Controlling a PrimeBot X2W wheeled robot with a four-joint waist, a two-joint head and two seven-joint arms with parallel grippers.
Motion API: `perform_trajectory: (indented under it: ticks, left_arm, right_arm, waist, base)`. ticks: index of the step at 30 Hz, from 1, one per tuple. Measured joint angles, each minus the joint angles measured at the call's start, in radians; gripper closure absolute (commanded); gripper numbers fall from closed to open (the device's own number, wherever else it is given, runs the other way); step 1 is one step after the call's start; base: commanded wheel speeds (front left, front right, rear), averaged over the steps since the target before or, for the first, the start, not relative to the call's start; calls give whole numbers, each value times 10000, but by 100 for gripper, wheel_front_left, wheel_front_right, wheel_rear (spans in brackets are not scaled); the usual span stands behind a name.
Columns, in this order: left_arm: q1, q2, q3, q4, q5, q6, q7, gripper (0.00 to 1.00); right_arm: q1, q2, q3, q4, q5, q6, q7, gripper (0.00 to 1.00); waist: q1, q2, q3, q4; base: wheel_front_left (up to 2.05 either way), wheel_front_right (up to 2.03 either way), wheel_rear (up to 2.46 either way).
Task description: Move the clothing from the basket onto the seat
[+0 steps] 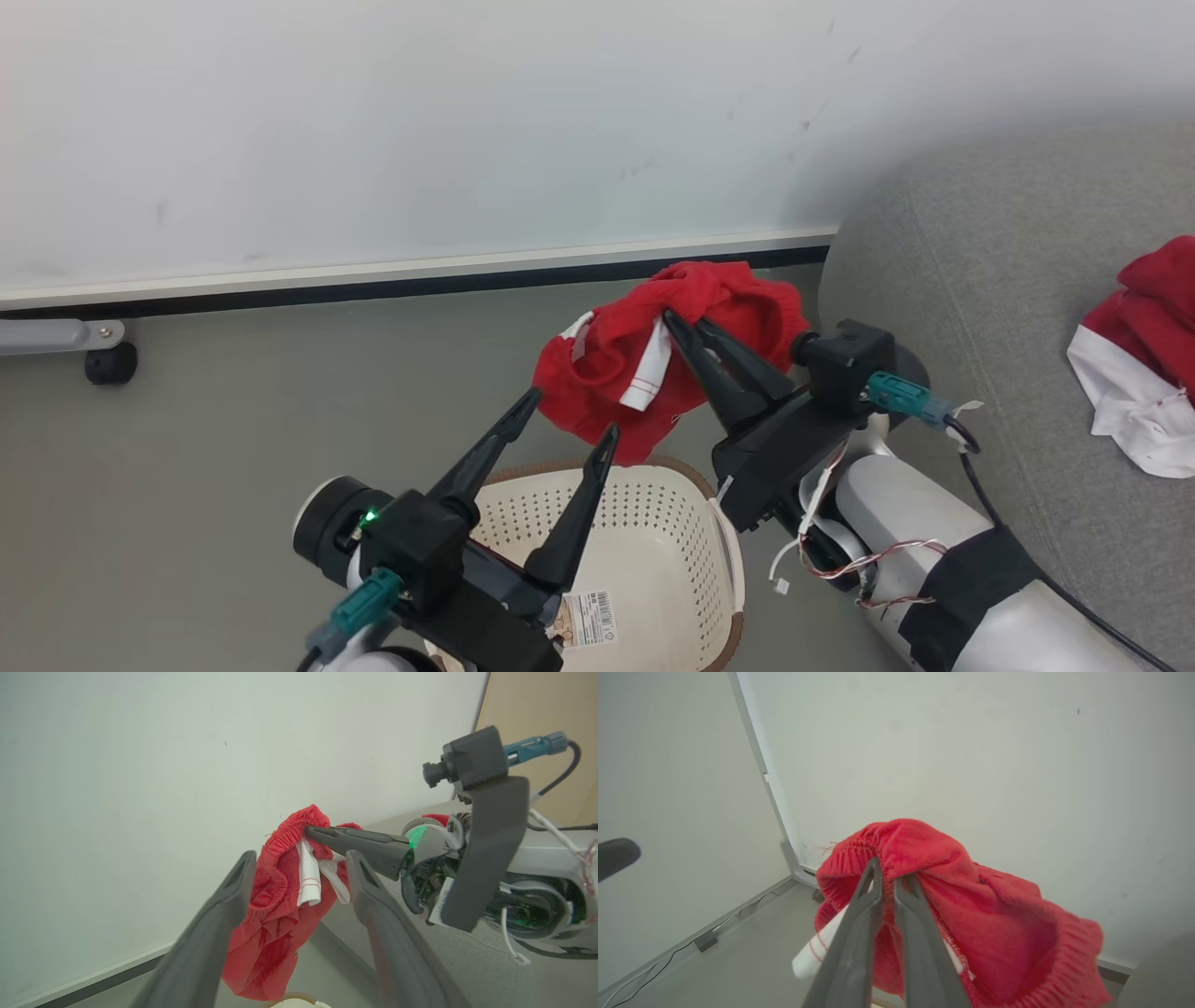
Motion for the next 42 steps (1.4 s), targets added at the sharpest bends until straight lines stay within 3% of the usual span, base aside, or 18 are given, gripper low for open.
perform_trajectory:
  ticks: [19, 42]
  left_arm:
    - [292, 314, -629, -31, 359, -173, 399, 0]
    - [90, 819, -502, -268, 809, -171, 709, 0]
  right_arm:
    - [43, -334, -570, -169, 92, -362, -228, 100]
    - [569, -571, -1354, -748, 90, -897, -399, 100]
  waist:
    - [0, 0, 517, -948]
    - [1, 0, 1475, -3219]
  base:
    - [0, 0, 0]
    - [0, 0, 0]
